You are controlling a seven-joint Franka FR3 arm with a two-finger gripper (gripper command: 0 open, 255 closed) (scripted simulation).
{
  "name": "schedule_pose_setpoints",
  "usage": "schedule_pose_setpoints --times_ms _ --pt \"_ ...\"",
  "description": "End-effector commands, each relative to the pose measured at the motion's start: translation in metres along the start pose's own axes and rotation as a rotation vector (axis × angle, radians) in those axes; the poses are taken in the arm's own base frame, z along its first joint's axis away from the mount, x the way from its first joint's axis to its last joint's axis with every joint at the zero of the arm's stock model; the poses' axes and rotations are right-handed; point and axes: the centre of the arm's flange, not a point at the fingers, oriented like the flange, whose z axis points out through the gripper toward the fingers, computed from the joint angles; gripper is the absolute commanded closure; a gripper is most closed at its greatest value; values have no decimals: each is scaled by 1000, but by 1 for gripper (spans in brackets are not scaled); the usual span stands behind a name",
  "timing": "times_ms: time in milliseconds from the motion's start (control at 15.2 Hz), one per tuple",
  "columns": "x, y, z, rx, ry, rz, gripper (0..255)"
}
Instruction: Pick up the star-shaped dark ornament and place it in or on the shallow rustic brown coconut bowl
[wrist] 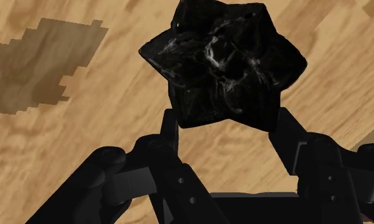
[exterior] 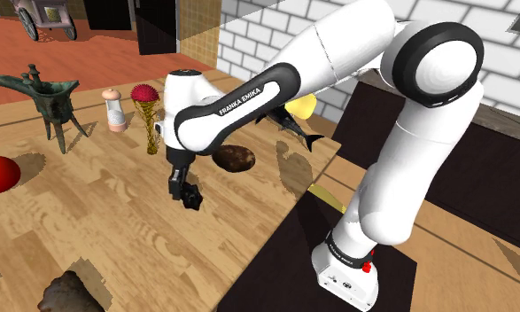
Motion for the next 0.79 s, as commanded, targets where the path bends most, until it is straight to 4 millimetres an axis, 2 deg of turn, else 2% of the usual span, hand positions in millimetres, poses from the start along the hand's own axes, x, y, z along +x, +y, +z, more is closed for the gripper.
schedule_pose_setpoints --times_ms 0,726 --pt "-10 25 -2 0 0 -2 255" --pt "-62 159 -17 0 0 -2 255"
